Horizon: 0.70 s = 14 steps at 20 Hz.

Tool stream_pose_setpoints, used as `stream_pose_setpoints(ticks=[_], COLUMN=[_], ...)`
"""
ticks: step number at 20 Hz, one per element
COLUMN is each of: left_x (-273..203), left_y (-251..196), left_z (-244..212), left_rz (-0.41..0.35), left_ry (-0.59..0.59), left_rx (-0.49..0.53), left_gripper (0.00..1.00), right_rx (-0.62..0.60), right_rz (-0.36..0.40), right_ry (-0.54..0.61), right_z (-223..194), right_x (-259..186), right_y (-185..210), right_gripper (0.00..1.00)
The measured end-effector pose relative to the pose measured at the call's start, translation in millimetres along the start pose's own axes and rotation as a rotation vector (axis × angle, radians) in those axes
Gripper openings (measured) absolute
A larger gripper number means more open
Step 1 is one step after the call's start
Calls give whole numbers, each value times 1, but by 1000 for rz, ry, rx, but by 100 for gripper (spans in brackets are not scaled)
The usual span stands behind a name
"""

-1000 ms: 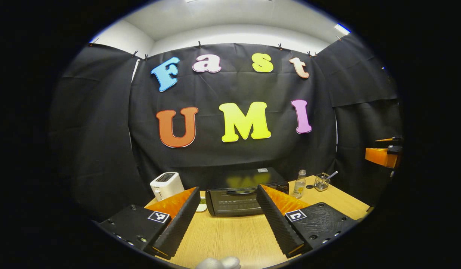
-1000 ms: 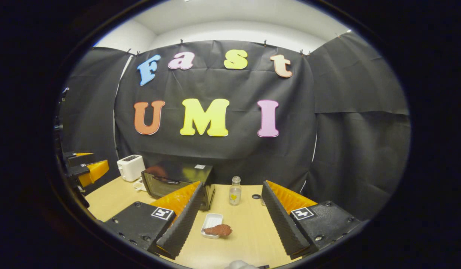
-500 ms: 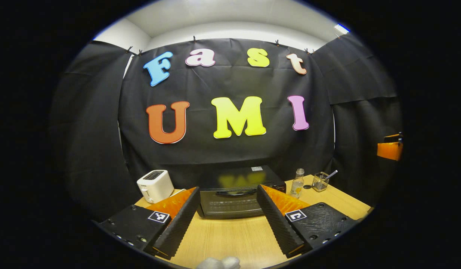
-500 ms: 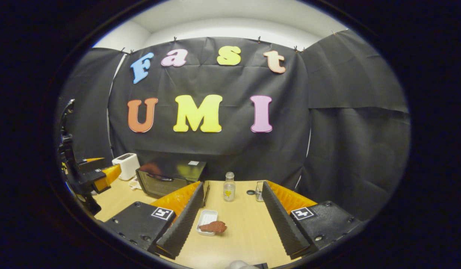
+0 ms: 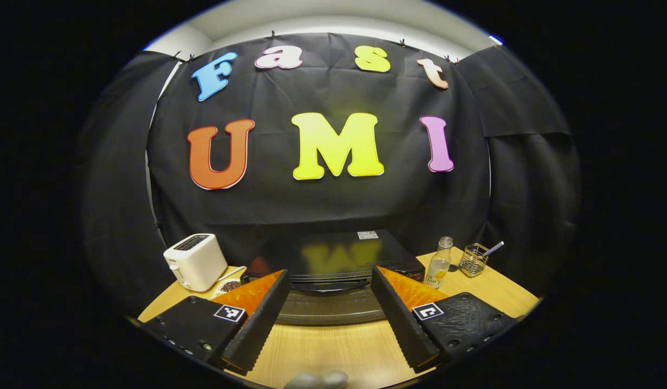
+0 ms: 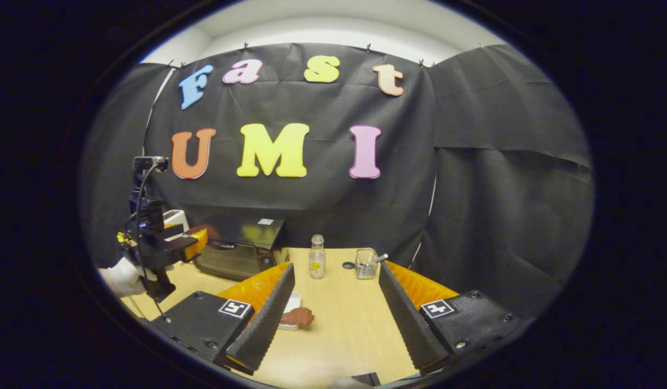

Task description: Open the electric oven with the left hand, put the food in, and close the electric oven.

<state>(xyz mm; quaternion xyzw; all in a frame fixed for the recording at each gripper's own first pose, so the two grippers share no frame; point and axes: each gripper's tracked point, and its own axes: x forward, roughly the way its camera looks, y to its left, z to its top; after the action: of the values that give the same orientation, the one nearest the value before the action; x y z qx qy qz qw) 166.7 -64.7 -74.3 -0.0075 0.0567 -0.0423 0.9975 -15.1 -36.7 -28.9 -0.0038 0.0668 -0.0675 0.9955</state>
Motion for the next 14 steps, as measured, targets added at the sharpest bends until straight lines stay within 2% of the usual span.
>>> stream_pose_setpoints(ticks=[1, 2, 7, 11, 14], left_x=[10, 21, 64, 77, 80], left_y=[1, 0, 5, 3, 4], left_z=[-3, -6, -23, -48, -44], left_rz=[4, 9, 29, 24, 25], left_ry=[8, 19, 61, 141, 132], left_rx=[3, 5, 16, 8, 8], left_gripper=[96, 96, 96, 97, 97], right_rx=[0, -1, 15, 47, 53], right_rz=[-5, -9, -19, -19, -22], right_ry=[5, 13, 53, 72, 74], right_z=[-1, -3, -13, -15, -18], right_x=[0, 0, 10, 18, 19], right_y=[-2, -2, -9, -13, -13], right_gripper=[96, 99, 99, 99, 99])
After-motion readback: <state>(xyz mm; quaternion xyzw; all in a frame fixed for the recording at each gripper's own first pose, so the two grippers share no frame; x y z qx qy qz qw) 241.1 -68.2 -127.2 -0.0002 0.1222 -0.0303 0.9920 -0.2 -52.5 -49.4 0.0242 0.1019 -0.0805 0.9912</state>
